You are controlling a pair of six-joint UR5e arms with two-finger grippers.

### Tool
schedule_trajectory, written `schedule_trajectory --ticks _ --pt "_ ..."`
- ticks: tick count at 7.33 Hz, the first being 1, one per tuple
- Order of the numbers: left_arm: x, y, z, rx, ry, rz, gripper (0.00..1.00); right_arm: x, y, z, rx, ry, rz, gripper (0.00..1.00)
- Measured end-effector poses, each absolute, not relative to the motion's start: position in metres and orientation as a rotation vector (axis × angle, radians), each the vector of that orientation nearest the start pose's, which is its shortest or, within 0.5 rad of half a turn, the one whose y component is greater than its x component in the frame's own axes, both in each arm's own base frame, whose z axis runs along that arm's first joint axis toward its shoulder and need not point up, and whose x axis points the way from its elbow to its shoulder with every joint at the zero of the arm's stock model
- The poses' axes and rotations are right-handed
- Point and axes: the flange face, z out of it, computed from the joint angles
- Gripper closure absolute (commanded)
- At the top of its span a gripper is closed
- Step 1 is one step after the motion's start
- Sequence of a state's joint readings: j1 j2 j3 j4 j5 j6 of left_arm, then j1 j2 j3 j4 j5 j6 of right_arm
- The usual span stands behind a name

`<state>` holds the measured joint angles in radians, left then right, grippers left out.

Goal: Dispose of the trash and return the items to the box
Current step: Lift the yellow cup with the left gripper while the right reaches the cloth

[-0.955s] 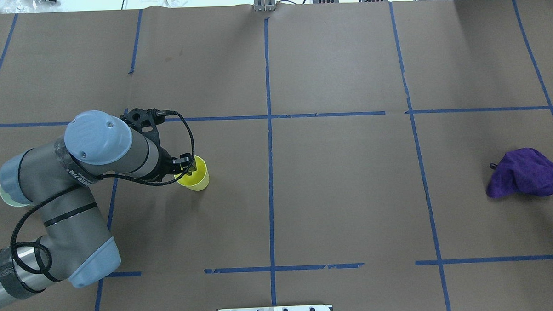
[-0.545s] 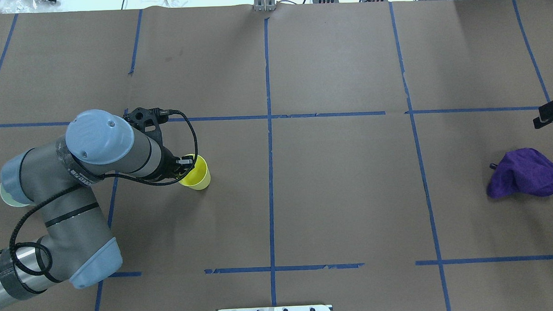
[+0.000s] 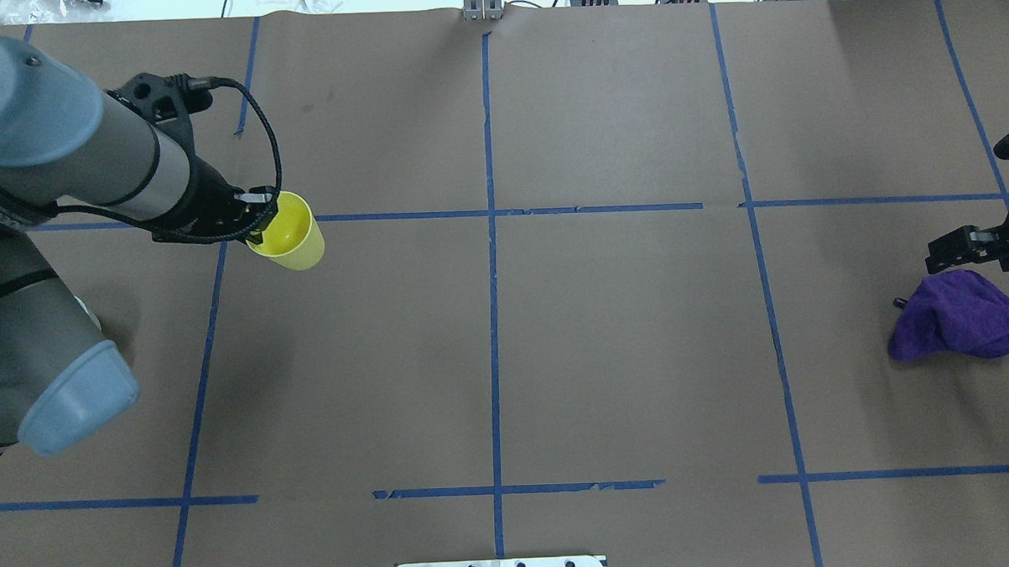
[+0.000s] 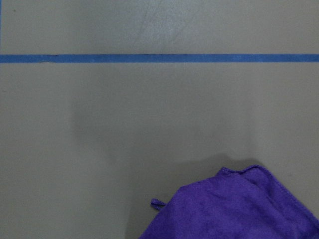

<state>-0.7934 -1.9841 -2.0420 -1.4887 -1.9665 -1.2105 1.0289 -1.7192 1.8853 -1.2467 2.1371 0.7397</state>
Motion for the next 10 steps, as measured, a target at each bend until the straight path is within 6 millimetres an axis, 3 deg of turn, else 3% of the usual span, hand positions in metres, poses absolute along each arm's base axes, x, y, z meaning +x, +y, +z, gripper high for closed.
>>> schedule_trajectory --ticks 2,4,5,6,7,9,10 --pt "0.272 -0.489 0.243 0.188 0.816 -0.209 1.00 -0.201 -0.412 0.575 0.038 -0.711 0.046 0.01" --pt "0.220 -0.515 0.253 0.259 0.756 -0.153 1.00 -0.219 -0.404 0.596 0.028 -0.666 0.028 0.99" --pt "0.191 -0.529 0.263 0.288 0.718 -0.114 1.00 -0.221 -0.402 0.601 0.026 -0.652 0.027 1.00" --pt "0.148 -0.549 0.281 0.322 0.661 -0.067 1.00 -0.220 -0.402 0.602 0.026 -0.648 0.028 1.00" --pt "0.093 -0.573 0.305 0.348 0.591 -0.016 1.00 -0.217 -0.400 0.599 0.026 -0.651 0.026 1.00" --pt "-0.009 -0.607 0.364 0.342 0.479 0.064 1.00 -0.205 -0.387 0.584 0.019 -0.655 0.028 1.00" --pt "-0.054 -0.619 0.401 0.315 0.450 0.093 1.00 -0.198 -0.383 0.565 0.008 -0.645 0.037 1.00"
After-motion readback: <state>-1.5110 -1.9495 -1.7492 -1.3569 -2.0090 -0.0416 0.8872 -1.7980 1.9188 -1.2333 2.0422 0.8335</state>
